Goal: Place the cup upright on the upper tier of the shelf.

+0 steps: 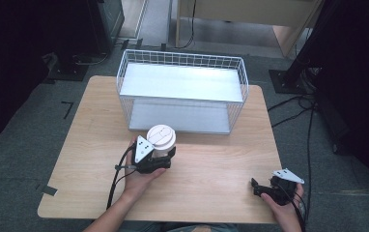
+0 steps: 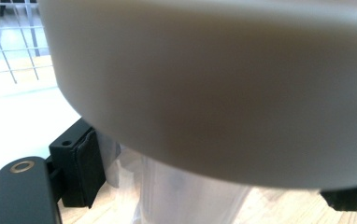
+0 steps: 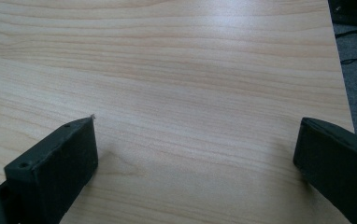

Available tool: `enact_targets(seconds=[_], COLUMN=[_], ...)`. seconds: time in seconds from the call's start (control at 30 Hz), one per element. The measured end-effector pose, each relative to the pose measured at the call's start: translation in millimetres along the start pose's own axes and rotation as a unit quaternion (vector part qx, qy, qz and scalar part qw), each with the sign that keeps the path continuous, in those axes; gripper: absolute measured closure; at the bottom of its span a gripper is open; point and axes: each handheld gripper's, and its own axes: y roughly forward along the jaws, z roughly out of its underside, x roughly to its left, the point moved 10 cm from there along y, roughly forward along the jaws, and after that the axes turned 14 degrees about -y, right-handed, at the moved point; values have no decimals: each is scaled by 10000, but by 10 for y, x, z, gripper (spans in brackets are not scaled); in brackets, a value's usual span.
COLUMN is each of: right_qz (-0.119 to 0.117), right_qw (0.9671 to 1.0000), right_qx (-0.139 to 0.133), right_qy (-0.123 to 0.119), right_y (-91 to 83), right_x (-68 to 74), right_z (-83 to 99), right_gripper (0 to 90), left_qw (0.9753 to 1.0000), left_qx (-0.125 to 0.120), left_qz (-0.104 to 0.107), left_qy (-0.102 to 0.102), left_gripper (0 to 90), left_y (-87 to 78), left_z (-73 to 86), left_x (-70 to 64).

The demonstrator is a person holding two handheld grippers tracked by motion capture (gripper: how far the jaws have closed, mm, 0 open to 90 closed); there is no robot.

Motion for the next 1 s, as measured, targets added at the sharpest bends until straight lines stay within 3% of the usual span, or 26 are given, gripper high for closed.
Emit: enact_targets(seconds=[0.57,0.77,1.0], right_qz=[0,1,0], right_qw=[10000,10000,10000], right_qx=[1,1,1], right_qy=[-1,0,-12], right_y=[0,0,0], right_x=[0,0,-2], right_z=[0,0,1], right_gripper=[0,0,0], left_qw=[9997,9995,9989], left_qx=[-225,-287,-454], left_qz=[115,88,52], left_qy=[-16,-62,-105], left_gripper=[151,154,154], left_y=[2,-26,-94], left_z=[-73,-178,-413], left_x=[-17,-8,24])
